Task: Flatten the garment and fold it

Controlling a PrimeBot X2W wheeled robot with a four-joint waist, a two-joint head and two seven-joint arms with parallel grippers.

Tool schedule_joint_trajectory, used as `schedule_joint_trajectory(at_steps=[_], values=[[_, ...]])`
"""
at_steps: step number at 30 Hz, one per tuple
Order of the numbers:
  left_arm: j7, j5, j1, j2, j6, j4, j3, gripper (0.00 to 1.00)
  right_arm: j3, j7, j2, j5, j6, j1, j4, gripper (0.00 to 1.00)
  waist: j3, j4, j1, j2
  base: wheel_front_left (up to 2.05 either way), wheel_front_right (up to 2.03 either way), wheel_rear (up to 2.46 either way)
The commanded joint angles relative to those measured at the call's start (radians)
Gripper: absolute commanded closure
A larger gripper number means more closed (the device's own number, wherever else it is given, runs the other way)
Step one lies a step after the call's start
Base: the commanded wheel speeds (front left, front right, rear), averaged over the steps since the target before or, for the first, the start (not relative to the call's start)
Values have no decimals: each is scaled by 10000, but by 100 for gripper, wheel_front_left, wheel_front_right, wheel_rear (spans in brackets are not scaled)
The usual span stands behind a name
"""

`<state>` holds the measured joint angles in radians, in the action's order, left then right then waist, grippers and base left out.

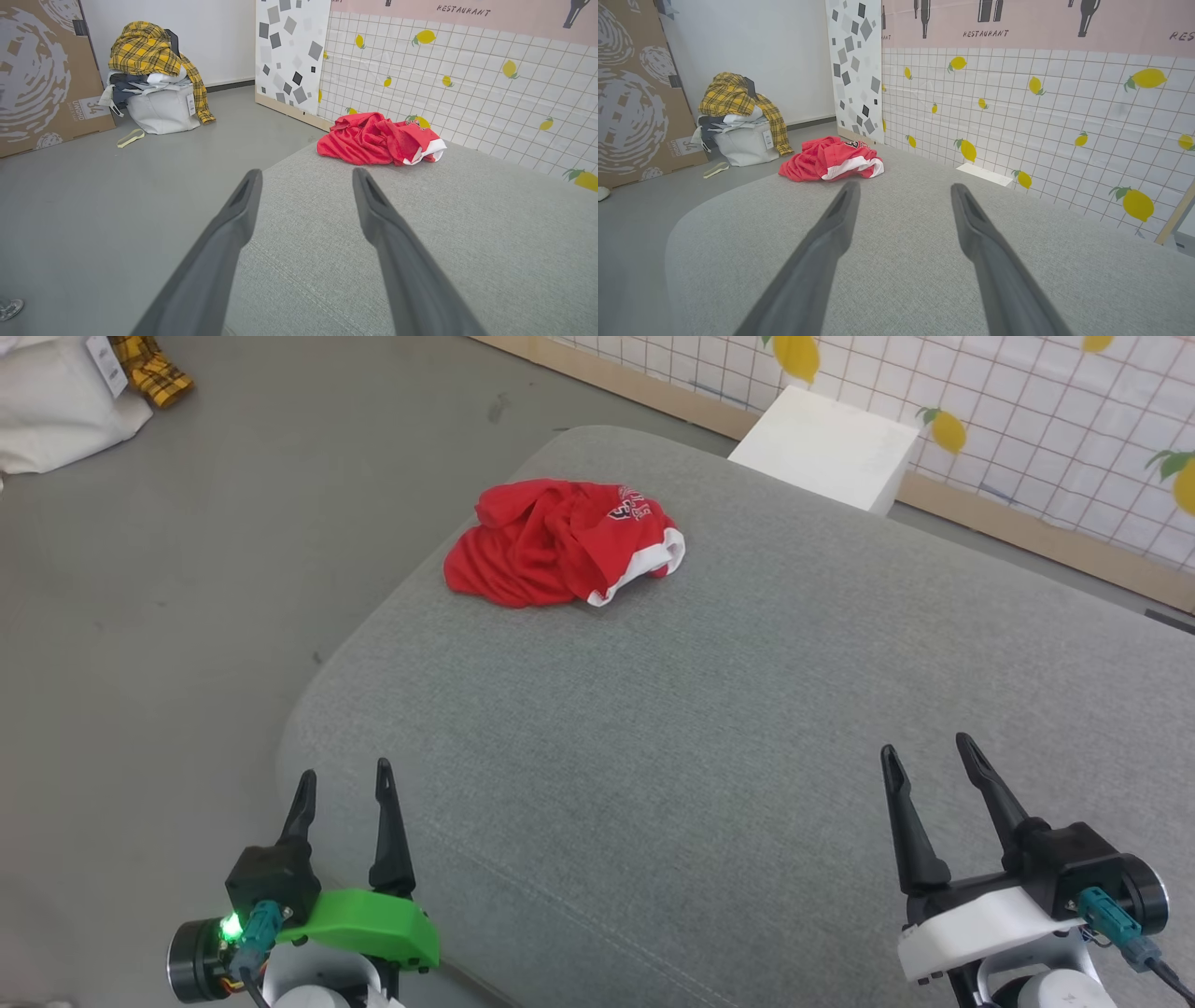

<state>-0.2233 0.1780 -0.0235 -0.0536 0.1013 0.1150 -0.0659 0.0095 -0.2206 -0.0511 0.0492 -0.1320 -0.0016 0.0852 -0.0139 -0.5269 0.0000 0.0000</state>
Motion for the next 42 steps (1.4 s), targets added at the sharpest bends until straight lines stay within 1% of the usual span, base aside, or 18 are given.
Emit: schedule_joint_trajectory(at_steps=[1,13,18,24,28,32,36,40,42], values=[[-137,144,-143,19,74,26,-12,0,7,-99,7,74,12,-220,47,0,-23,-78,0,0,0,0,0],[-385,332,-144,26,219,101,-89,0,-7,-322,9,137,13,-272,103,0,-96,-495,0,0,0,0,0],[-385,327,-157,27,219,113,-84,0,10,-320,9,161,13,-281,116,0,-110,-407,0,0,0,0,0],[-385,298,-205,28,159,177,-81,0,-23,-322,9,177,13,-275,127,0,-111,-344,0,0,0,0,0],[-385,523,-456,27,-33,247,-98,0,-18,-288,9,158,13,-302,73,0,-245,-280,0,0,0,0,0],[-140,901,-1274,-123,-262,401,111,0,128,-137,9,0,13,-581,-172,0,-828,92,0,0,0,0,0],[549,1279,-2620,-471,-428,562,416,0,243,78,9,-291,13,-948,-552,0,-1876,672,0,0,0,0,0],[1485,1784,-4235,-863,-630,753,734,0,261,218,9,-545,13,-1340,-860,0,-3060,1293,0,0,0,0,0],[2233,2207,-5116,-1136,-648,928,1055,0,353,264,9,-646,13,-1636,-985,0,-3790,1730,0,0,0,0,0]])
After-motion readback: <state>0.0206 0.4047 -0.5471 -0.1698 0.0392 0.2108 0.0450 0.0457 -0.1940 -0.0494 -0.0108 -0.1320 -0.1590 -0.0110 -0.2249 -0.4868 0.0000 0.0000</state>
